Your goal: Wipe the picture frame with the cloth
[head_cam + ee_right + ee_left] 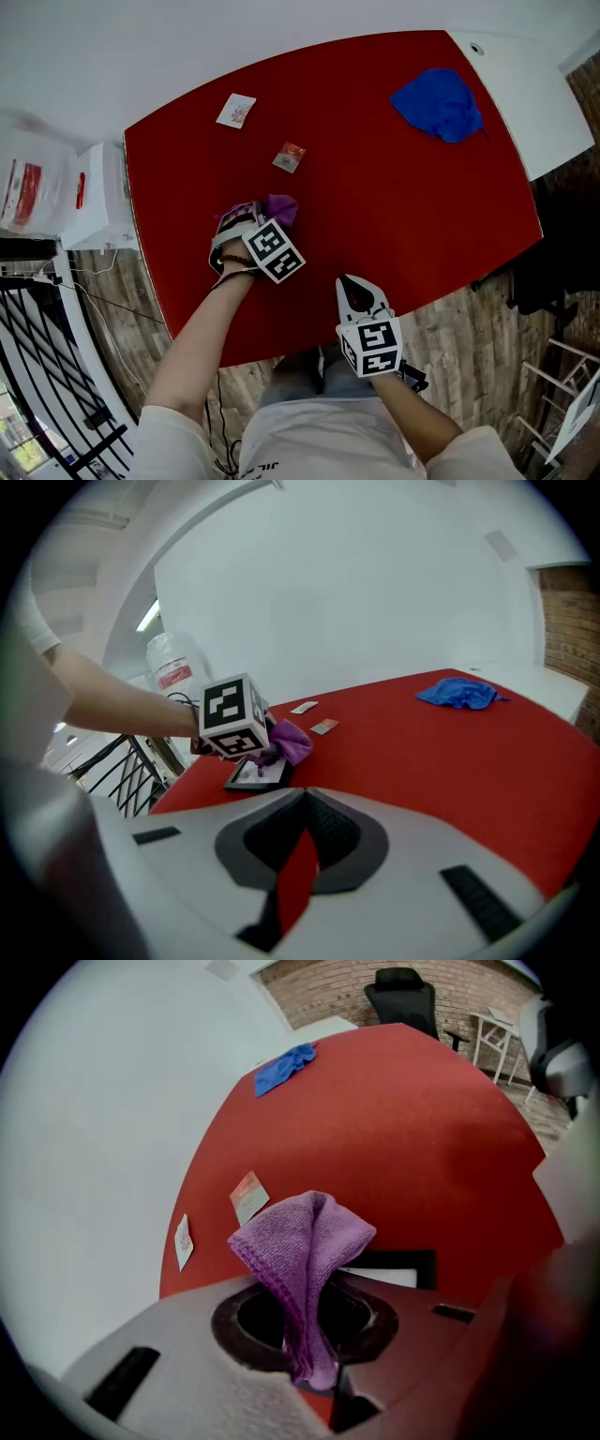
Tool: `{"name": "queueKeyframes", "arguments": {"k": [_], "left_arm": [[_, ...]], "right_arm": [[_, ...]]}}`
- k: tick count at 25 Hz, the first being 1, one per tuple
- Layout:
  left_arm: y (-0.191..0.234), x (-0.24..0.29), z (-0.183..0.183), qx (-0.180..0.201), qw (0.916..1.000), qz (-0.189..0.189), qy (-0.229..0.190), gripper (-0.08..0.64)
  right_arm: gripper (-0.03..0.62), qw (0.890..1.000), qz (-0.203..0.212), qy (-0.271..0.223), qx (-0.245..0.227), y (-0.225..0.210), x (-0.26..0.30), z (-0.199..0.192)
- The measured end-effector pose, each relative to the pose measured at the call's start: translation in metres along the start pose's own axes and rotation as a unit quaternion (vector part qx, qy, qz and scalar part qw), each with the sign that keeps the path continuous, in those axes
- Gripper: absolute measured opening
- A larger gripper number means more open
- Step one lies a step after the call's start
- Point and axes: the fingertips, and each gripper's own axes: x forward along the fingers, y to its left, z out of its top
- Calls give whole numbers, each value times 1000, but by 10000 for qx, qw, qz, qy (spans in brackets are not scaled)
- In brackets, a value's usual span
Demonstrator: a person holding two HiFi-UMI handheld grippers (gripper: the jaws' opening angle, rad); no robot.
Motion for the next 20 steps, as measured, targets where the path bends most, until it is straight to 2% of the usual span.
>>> {"name": "queueKeyframes", "arguments": {"k": [9,17,20], "left_arm": [[-63,-27,-5,526,9984,-177,-112,63],[-84,-38,-13,715,9973,-123,-105,63],[-76,-39,-11,534,9984,-59,-194,63]], "right_arm": [[5,9999,107,-46,8,6,4,2],[5,9998,193,-61,0,14,6,2],[5,9998,183,-91,-24,13,5,5]]}}
